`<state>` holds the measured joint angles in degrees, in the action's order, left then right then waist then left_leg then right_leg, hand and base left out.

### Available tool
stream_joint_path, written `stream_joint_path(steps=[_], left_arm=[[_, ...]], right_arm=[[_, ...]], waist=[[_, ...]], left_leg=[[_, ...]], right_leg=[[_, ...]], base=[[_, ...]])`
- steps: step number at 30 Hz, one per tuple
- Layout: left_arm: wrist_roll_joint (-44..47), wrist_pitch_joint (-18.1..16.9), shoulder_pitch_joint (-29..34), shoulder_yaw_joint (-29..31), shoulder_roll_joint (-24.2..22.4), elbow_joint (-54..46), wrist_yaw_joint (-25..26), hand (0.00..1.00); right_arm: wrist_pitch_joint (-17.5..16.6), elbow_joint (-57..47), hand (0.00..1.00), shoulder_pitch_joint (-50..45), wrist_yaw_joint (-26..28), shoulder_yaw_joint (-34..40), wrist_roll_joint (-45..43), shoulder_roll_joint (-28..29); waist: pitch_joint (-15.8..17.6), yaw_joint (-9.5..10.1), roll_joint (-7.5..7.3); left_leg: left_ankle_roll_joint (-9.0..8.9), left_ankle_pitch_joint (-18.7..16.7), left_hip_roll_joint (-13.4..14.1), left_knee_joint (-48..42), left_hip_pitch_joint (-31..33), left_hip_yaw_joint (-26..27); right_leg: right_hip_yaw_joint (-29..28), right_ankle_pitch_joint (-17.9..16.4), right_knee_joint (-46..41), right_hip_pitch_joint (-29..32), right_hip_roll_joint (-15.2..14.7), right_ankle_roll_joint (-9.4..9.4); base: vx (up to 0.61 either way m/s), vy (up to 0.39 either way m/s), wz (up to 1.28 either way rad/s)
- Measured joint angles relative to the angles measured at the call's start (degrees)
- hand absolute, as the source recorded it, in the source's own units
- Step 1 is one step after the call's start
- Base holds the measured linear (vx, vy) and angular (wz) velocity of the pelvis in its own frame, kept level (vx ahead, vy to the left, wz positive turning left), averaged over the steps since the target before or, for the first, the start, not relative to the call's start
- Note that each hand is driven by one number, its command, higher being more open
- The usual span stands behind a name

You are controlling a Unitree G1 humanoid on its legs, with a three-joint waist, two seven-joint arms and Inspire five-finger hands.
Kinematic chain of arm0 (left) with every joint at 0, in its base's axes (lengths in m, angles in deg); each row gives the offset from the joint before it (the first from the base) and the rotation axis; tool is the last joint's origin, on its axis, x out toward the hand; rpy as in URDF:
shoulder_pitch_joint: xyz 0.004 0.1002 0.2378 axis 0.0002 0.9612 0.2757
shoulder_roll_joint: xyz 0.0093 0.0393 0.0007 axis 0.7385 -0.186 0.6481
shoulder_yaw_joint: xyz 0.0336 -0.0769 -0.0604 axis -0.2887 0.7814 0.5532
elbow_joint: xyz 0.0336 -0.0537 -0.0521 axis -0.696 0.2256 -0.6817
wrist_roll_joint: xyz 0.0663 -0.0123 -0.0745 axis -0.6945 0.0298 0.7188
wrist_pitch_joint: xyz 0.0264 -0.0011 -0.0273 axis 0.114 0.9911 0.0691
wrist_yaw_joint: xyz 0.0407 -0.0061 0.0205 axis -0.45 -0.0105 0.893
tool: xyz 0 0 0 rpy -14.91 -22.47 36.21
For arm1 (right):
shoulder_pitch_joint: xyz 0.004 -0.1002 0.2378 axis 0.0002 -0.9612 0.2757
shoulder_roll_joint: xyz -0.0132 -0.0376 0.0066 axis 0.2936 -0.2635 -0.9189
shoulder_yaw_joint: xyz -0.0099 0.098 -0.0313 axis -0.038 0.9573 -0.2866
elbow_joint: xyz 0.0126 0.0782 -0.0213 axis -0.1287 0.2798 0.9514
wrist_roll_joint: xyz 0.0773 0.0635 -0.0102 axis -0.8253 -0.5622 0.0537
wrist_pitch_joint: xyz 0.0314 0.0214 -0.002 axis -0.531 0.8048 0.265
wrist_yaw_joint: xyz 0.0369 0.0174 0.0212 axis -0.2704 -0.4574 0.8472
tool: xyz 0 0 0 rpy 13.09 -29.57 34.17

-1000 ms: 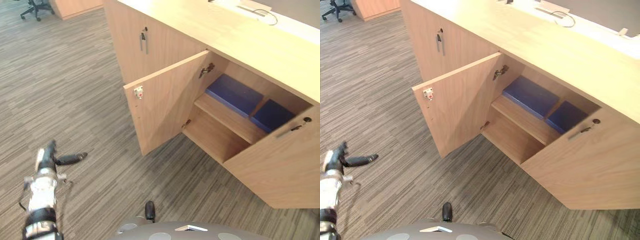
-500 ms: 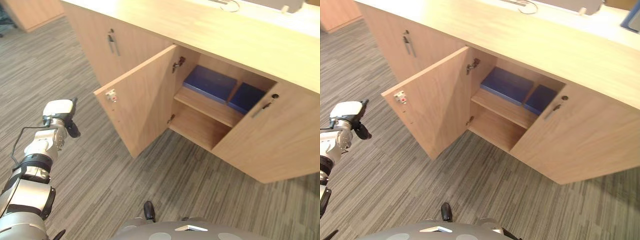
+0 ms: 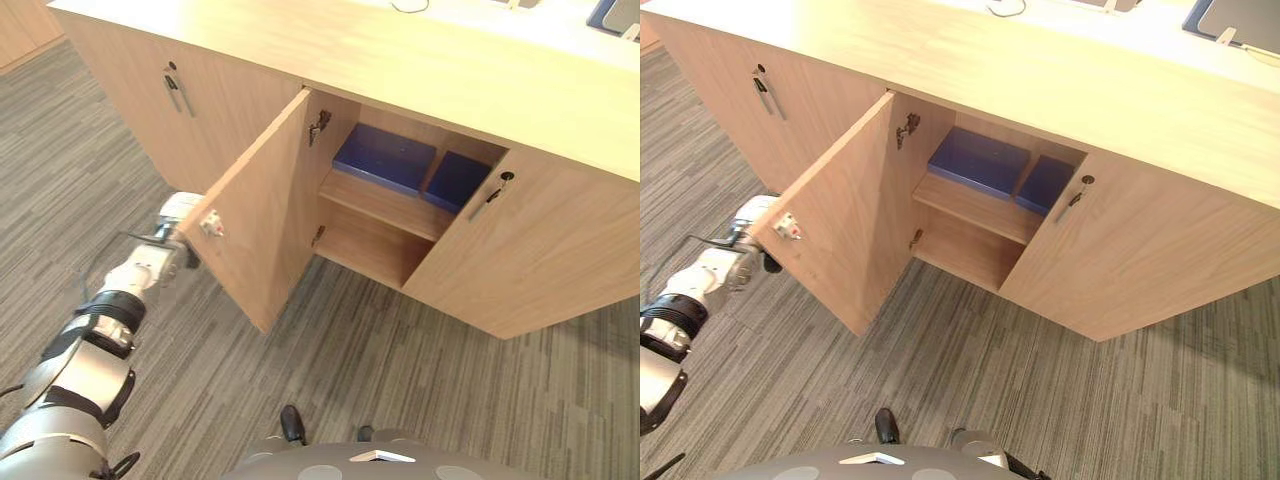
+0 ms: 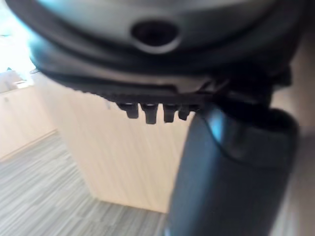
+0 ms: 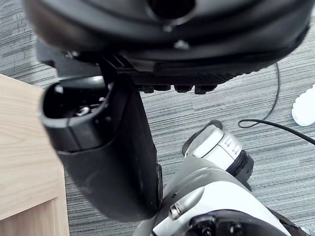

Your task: Walk over to the cabinet, pick up the folder, carry it to the office cabinet, place the folder inside the office cabinet, then close the office cabinet door

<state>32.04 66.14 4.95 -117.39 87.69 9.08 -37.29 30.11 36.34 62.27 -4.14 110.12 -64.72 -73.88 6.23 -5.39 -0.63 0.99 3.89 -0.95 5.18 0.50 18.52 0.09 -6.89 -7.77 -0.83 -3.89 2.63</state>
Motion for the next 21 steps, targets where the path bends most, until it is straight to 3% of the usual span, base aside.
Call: stream_joint_path(steps=[5,10,13,15,17,21], left_arm=[[0.31,-0.27,-0.72,-2.11,-5.63,-4.71,0.18,1.0],[6.69,2.93,2.86,-2.1,-10.7,-16.45,0.12,1.0],[14.94,1.12,10.01,-0.31,-14.76,-27.39,0.87,1.0],[18.83,0.27,18.52,0.51,-19.68,-34.4,2.52,1.0],[23.06,0.25,26.26,-3.16,-23.34,-40.27,1.65,1.0],[27.81,-1.13,29.3,-10.89,-21.15,-43.45,-3.9,1.0]], right_arm=[[0.01,-0.15,1.0,0.36,-0.39,0.09,-0.54,0.08],[0.2,-0.58,1.0,-0.24,-0.63,0.75,-0.71,0.05],[0.87,-0.64,1.0,-0.11,-0.95,1.16,-0.51,-0.12],[1.2,-0.81,1.0,0.29,-1.46,0.97,-0.6,-0.16],[1.2,-1.15,1.0,0.19,-2.22,1.03,-1.95,0.2],[1.19,-1.15,1.0,0.32,-2.23,1.76,-2.09,0.23]], waist=[[0.02,-1.24,0.03],[0.19,-1.25,0.26],[0.22,-0.68,0.17],[0.16,-0.6,-0.04],[0.19,0.74,-0.1],[0.19,1.57,-0.1]], left_leg=[[0.4,1.01,-0.82,0.09,1.5,-1.09],[0.41,1.44,-1.15,0.11,2.45,-2.62],[0.55,1.48,-1.81,0.1,2.98,-3.49],[0.96,1.17,-2.38,0.1,2.9,-3.64],[1.19,0.99,-2.91,0.08,3.04,-3.51],[1.78,1.0,-3.46,0.07,2.64,-4.44]], right_leg=[[1.58,-0.06,1.12,0.61,-0.92,0.1],[3.48,-0.01,2.02,0.58,-1.28,0.89],[4.62,0.24,3.11,0.09,-1.86,1.9],[4.61,0.58,3.69,-0.33,-2.4,2.08],[4.51,0.72,4.06,-0.41,-2.92,2.32],[5.37,0.52,4.3,-1.4,-3.22,2.64]], base=[[-0.1,0.009,0.07],[-0.1,0.012,0.16],[0.01,0.036,0.19],[0.07,0.052,0.01],[0.09,0.043,-0.01],[0.06,-0.003,0.12]])
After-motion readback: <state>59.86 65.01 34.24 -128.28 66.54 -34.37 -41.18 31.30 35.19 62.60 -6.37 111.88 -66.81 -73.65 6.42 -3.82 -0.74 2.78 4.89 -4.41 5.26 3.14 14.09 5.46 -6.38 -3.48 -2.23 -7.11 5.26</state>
